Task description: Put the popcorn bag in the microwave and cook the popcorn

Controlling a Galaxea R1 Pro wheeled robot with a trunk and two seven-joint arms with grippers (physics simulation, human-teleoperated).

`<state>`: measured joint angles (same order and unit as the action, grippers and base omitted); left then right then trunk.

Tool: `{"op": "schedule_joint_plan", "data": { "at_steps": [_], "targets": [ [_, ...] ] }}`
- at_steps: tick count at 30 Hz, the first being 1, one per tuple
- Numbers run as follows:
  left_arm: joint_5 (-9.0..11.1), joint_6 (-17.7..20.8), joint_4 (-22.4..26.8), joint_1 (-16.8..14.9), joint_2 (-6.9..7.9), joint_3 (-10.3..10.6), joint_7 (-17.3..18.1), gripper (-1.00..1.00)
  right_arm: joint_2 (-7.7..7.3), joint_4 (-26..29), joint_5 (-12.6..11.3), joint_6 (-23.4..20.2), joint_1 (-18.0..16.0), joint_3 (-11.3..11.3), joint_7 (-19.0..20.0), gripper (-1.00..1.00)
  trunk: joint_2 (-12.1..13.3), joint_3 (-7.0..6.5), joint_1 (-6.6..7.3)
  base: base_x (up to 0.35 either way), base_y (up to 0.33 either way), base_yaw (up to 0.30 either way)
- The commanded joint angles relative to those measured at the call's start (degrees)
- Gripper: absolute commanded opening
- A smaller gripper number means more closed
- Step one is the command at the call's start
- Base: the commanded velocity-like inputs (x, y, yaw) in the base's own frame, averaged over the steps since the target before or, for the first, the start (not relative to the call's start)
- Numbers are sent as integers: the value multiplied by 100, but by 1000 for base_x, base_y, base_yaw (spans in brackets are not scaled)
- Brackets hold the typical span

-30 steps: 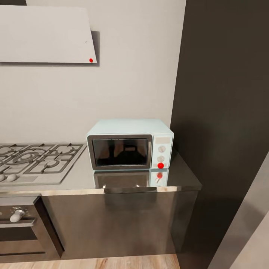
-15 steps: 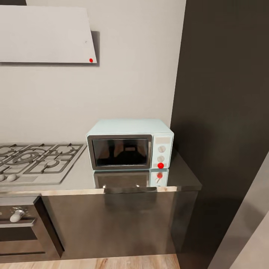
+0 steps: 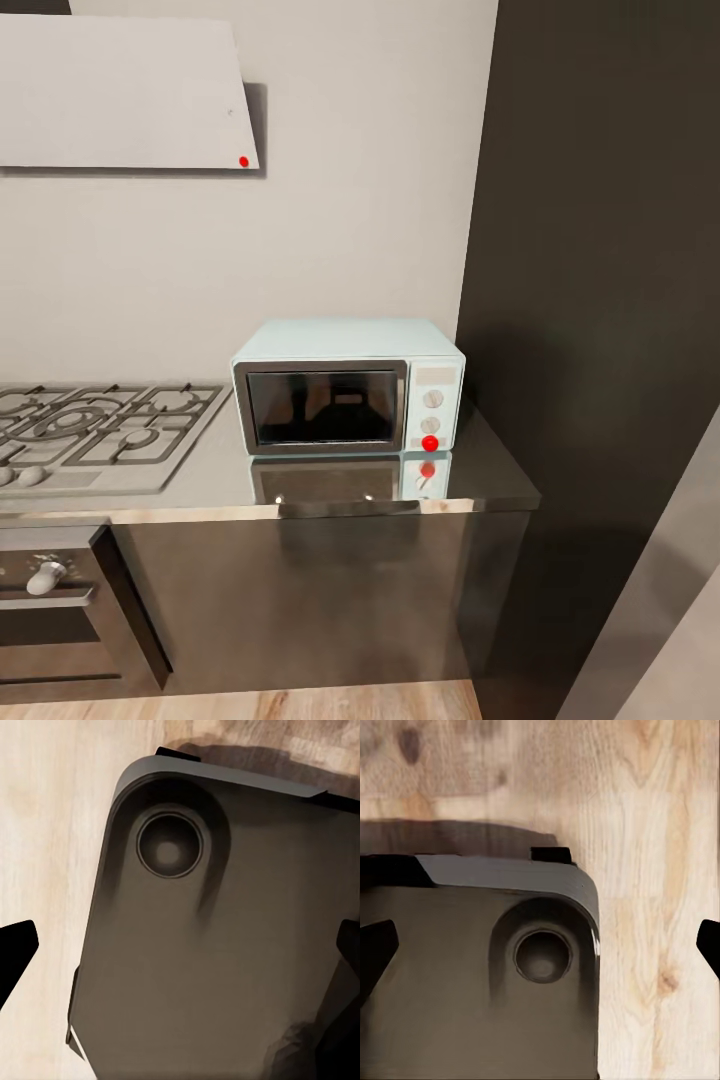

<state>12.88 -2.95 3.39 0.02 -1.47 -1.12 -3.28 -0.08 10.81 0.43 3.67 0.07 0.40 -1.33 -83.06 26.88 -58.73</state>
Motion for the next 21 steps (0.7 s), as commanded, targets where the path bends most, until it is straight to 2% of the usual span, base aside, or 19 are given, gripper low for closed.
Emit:
{"op": "schedule_joint_plan", "data": {
  "at_steps": [1,4,5,8,9,10,12,13,14,17,21],
  "targets": [
    [21,-12,4,1,-2,-5,-14,100,11,317,5,-167,2,4,-9,100,-2,5,0,0,0,0],
    [21,-12,3,3,-2,-3,-14,100,21,908,2,-563,2,4,-3,100,-2,5,0,0,0,0],
    [17,-12,-2,2,-2,-3,-14,100,28,1423,1,-942,2,7,1,100,-2,5,0,0,0,0],
    [14,-17,-3,2,-2,-2,-14,100,33,2137,1,-1379,2,20,13,100,-2,5,0,0,0,0],
    [13,-19,-3,2,-4,-2,-14,100,62,2479,1,-1506,2,98,11,100,-2,5,0,0,0,0],
    [13,-19,-3,1,-3,-2,-14,100,81,2595,4,-1547,2,147,9,100,-2,5,0,0,0,0],
    [13,-21,-3,-1,-6,-2,-14,100,172,3206,98,-1820,-1,451,-4,100,-2,5,0,0,0,0],
    [13,-21,-4,0,-7,-2,-14,100,222,3709,232,-2132,-3,597,-27,100,-2,5,0,0,0,0],
    [13,-21,-5,2,-9,-2,-14,100,278,4043,349,-2321,-28,651,-39,100,-2,5,0,0,0,0],
    [11,-21,-5,0,-9,-2,-14,100,374,4727,517,-2638,-169,692,-29,100,-2,5,0,0,0,0],
    [7,-21,-5,0,-7,-2,-14,100,412,5777,588,-3566,-443,698,-29,100,-2,5,0,0,0,0]
  ]
}}
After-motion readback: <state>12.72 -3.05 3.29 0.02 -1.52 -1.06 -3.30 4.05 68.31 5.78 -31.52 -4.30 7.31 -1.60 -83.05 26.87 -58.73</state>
